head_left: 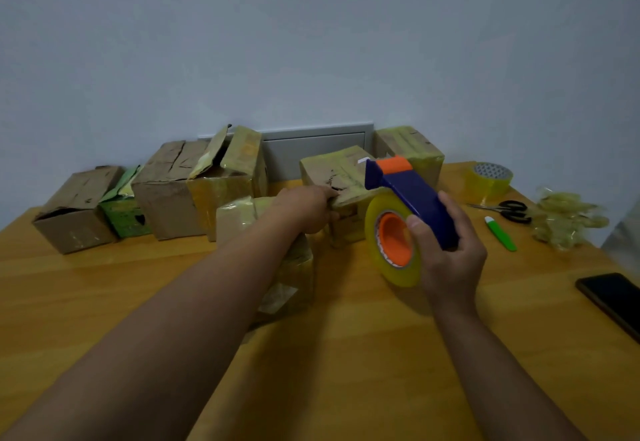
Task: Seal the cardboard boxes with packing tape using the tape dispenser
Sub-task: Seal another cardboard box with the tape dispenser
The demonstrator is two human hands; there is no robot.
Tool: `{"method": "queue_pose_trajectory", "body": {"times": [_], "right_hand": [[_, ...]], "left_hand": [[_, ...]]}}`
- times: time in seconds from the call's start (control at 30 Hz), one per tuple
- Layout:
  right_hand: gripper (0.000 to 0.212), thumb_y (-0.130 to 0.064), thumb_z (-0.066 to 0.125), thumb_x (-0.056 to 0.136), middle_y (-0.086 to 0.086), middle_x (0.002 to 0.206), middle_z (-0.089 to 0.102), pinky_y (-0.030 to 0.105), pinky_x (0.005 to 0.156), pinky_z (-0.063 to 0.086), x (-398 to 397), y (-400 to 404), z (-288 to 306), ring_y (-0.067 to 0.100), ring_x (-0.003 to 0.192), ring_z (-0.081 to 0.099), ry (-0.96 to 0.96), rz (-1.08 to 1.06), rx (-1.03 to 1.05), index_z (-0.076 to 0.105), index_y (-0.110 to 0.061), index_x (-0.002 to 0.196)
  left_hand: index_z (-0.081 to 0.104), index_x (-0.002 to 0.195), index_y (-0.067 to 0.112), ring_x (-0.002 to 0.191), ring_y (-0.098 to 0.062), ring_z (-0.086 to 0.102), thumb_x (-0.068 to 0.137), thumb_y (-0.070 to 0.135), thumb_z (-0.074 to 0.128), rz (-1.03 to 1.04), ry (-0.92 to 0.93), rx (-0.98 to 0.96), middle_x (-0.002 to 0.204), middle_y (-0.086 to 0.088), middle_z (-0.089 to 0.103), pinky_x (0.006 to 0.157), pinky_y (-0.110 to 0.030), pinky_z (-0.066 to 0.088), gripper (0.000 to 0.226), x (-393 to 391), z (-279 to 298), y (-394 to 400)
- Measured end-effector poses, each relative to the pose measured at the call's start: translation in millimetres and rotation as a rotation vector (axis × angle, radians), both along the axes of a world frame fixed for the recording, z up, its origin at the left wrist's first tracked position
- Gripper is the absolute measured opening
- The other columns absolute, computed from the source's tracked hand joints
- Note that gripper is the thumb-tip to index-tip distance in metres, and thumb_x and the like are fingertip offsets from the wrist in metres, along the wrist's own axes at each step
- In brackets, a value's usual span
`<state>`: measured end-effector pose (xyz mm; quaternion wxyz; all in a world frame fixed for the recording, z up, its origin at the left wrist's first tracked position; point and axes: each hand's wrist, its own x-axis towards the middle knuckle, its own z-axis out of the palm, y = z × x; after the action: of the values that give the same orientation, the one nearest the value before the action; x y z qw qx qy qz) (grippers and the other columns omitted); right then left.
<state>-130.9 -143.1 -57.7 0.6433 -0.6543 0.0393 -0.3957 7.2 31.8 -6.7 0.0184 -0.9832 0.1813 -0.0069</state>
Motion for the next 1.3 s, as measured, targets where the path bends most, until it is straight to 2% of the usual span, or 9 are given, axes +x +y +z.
{"method": "queue_pose_trajectory", "body": {"times": [0.1, 0.17, 0.4, 0.5, 0.7, 0.83, 0.9, 1.0, 1.3], "right_hand": [[0.056, -0.033, 0.074, 0.077, -0.019, 0.114, 0.06, 0.008, 0.07, 0.049, -9, -3, 0, -0.01, 0.098, 0.06, 0.006, 0.02, -0.012, 0.056, -0.027, 0.129], [0.053, -0.024, 0.077, 0.081, -0.013, 0.115, 0.062, 0.009, 0.071, 0.049, -12, -3, -6, -0.01, 0.098, 0.06, 0.019, 0.037, -0.009, 0.057, -0.023, 0.13], [0.056, -0.029, 0.077, 0.078, -0.02, 0.112, 0.058, 0.01, 0.068, 0.05, -18, 14, -5, -0.014, 0.094, 0.059, 0.04, 0.125, 0.004, 0.058, -0.022, 0.13], [0.052, -0.02, 0.076, 0.083, -0.017, 0.112, 0.059, 0.011, 0.066, 0.051, -18, 25, -3, -0.014, 0.092, 0.059, 0.051, 0.164, 0.006, 0.058, -0.018, 0.132], [0.056, -0.027, 0.079, 0.078, -0.016, 0.112, 0.062, 0.014, 0.067, 0.052, -25, 51, 11, -0.006, 0.093, 0.062, 0.061, 0.292, 0.02, 0.06, -0.02, 0.13], [0.055, -0.034, 0.073, 0.072, -0.012, 0.111, 0.064, 0.015, 0.067, 0.052, -33, 67, 23, -0.002, 0.092, 0.064, 0.051, 0.424, 0.047, 0.063, -0.02, 0.125], [0.06, -0.039, 0.073, 0.068, -0.008, 0.112, 0.065, 0.017, 0.067, 0.052, -35, 74, 26, 0.002, 0.093, 0.065, 0.04, 0.478, 0.041, 0.064, -0.019, 0.124], [0.056, -0.034, 0.073, 0.07, -0.007, 0.112, 0.066, 0.018, 0.069, 0.052, -36, 82, 29, 0.004, 0.093, 0.066, 0.035, 0.514, 0.022, 0.064, -0.018, 0.123], [0.054, -0.032, 0.073, 0.071, -0.002, 0.115, 0.066, 0.021, 0.071, 0.053, -32, 90, 29, 0.01, 0.097, 0.066, 0.043, 0.569, 0.012, 0.065, -0.019, 0.123]], "left_hand": [[0.032, 0.147, 0.034, 0.134, -0.027, 0.041, 0.096, 0.046, 0.051, -0.001, -0.054, 0.0, 0.147, -0.002, 0.045, 0.111, -0.05, 0.028, 0.056, -3, 1, 2], [0.02, 0.152, 0.033, 0.145, -0.028, 0.025, 0.096, 0.048, 0.05, 0.018, -0.028, -0.05, 0.158, -0.001, 0.028, 0.117, -0.056, 0.014, 0.065, -9, 6, 7], [0.011, 0.152, 0.042, 0.148, -0.031, -0.009, 0.082, 0.082, 0.031, 0.096, 0.087, -0.01, 0.163, 0.005, -0.003, 0.109, -0.068, -0.01, 0.083, -79, 34, 66], [0.002, 0.152, 0.043, 0.149, -0.029, -0.008, 0.085, 0.08, 0.025, 0.096, 0.195, -0.062, 0.163, 0.006, -0.007, 0.112, -0.069, -0.001, 0.08, -105, 22, 87], [0.006, 0.152, 0.043, 0.149, -0.027, 0.002, 0.089, 0.075, 0.028, 0.153, 0.231, -0.026, 0.163, 0.007, 0.0, 0.115, -0.059, 0.012, 0.074, -144, 23, 117], [0.007, 0.152, 0.042, 0.149, -0.027, 0.004, 0.093, 0.07, 0.024, 0.244, 0.208, -0.037, 0.164, 0.005, 0.001, 0.116, -0.059, 0.012, 0.068, -157, 21, 158], [0.004, 0.153, 0.041, 0.149, -0.027, -0.001, 0.084, 0.081, 0.019, 0.262, 0.22, -0.069, 0.163, 0.005, -0.003, 0.116, -0.061, 0.007, 0.081, -164, 17, 171], [0.0, 0.152, 0.042, 0.149, -0.029, -0.007, 0.048, 0.104, 0.009, 0.216, 0.206, -0.068, 0.163, 0.007, -0.007, 0.114, -0.065, 0.0, 0.122, -172, 11, 172], [-0.004, 0.151, 0.047, 0.147, -0.019, -0.018, 0.042, 0.106, 0.019, 0.053, 0.302, -0.106, 0.161, 0.012, -0.015, 0.117, -0.055, -0.013, 0.126, -172, 18, 202]]}}
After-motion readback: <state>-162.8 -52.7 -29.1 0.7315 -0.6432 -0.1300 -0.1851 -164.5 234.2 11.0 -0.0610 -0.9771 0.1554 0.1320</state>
